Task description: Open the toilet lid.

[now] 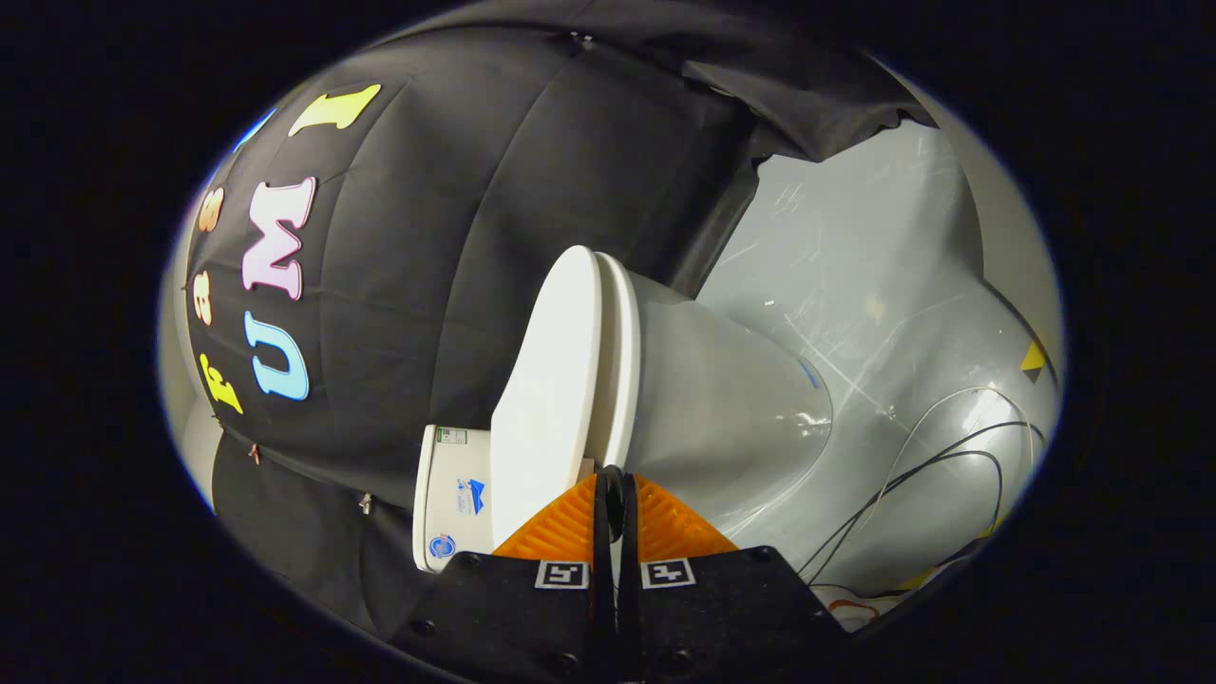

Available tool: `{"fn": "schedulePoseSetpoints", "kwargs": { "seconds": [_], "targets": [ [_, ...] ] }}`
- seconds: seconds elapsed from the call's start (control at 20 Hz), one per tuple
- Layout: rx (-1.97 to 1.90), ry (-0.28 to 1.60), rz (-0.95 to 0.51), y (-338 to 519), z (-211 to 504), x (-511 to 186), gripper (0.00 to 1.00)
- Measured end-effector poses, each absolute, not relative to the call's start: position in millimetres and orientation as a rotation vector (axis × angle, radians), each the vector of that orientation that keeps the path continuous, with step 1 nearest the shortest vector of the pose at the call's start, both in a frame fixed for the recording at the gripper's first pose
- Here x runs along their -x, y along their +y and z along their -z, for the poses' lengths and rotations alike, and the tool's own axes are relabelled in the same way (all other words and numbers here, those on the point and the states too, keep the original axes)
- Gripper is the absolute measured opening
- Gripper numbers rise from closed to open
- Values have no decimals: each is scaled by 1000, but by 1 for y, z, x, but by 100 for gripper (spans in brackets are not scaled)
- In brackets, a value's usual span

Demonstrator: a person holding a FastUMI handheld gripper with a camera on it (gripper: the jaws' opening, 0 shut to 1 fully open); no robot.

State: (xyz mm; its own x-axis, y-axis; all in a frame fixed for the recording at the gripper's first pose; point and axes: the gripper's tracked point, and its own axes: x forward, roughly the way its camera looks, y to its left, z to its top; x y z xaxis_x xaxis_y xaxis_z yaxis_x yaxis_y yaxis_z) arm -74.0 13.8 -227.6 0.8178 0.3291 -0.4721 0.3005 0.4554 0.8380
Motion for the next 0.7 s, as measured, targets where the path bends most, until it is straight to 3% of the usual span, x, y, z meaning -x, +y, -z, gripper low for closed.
{"fn": "schedulePoseSetpoints", "kwargs": {
  "seconds": [0.7],
  "targets": [
    [-1007,621,-16,30,151,72,6]
  ]
}}
